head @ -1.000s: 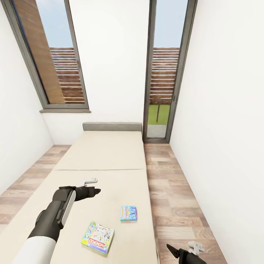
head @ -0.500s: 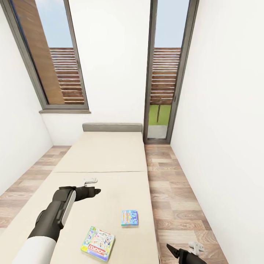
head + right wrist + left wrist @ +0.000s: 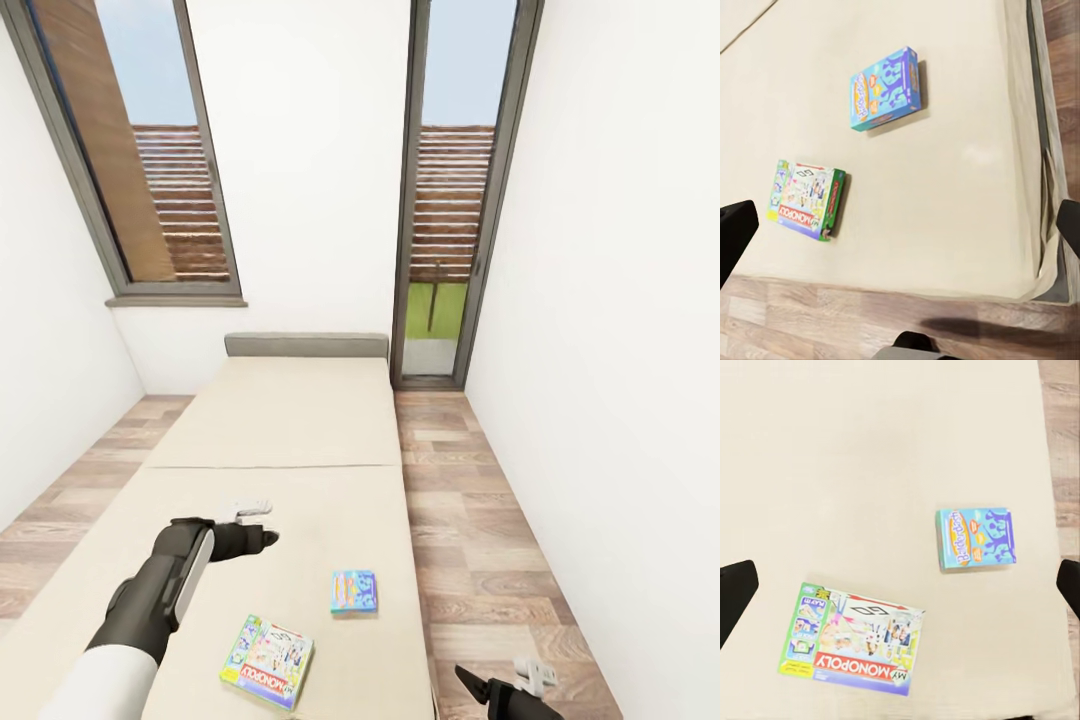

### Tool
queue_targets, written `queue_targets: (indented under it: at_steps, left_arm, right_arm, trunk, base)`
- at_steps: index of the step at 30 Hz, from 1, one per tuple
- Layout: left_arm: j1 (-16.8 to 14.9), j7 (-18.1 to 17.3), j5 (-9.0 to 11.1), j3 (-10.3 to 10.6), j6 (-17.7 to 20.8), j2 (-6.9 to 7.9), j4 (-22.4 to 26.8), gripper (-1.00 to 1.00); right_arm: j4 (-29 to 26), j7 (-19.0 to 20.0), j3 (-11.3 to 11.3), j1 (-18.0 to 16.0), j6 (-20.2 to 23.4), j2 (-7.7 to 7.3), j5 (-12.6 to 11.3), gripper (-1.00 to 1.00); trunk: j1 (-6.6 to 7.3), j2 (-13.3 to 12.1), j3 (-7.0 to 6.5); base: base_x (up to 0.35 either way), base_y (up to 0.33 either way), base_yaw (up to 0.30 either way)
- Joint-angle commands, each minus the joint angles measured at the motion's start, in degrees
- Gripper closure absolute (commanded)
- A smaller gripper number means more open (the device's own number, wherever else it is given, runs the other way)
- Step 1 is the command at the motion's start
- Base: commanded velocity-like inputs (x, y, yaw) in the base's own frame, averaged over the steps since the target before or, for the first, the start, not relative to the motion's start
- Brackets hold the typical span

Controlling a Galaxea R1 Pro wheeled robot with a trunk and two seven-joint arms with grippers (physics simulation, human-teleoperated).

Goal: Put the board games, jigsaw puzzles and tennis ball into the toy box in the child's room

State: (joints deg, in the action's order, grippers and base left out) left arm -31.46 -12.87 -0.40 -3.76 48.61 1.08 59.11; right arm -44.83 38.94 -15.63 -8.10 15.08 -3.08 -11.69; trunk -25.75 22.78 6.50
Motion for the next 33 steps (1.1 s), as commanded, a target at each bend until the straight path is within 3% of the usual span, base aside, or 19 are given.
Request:
queue_targets:
  at_steps: [1,6,9,16,22,33]
  left_arm:
    - [-0.07,0.06,-0.08,0.16,0.26,-0.21,-0.98,-1.00]
    - [-0.15,2.54,-0.05,0.55,0.02,-1.05,-2.67,-1.00]
    - [-0.19,5.98,0.02,0.64,-1.41,-1.61,-4.01,-1.00]
    - [-1.90,12.10,0.04,0.68,-7.92,-3.54,-14.69,-1.00]
    - [-3.53,12.85,0.05,0.68,-10.02,-3.70,-18.46,-1.00]
    - [-3.78,13.03,0.05,0.68,-12.06,-3.89,-19.31,-1.00]
  right_arm:
    - [-0.04,0.11,-0.12,-0.04,0.55,0.01,-0.53,-1.00]
    - [-0.02,-0.03,-0.16,-0.03,0.62,0.01,-0.53,-1.00]
    - [-0.02,-0.41,-0.18,-0.01,0.64,0.01,-0.53,-1.00]
    - [-0.01,-1.18,-0.49,-0.03,0.68,-0.04,-0.53,-1.00]
    - [0.00,-1.17,-2.99,-0.03,0.82,-0.08,-0.53,-1.00]
    - [-0.02,-1.16,-3.84,-0.04,0.85,-0.06,-0.53,-1.00]
  trunk:
    - [-0.03,0.13,0.22]
    - [-0.03,0.13,0.67]
    - [-0.03,0.13,0.95]
    - [-0.03,0.13,1.60]
    - [-0.03,0.13,2.16]
    - [-0.03,0.13,3.19]
  base:
    - [0.000,0.000,0.000]
    - [0.000,0.000,0.000]
    - [0.000,0.000,0.000]
    - [0.000,0.000,0.000]
    - [0.000,0.000,0.000]
    - [0.000,0.000,0.000]
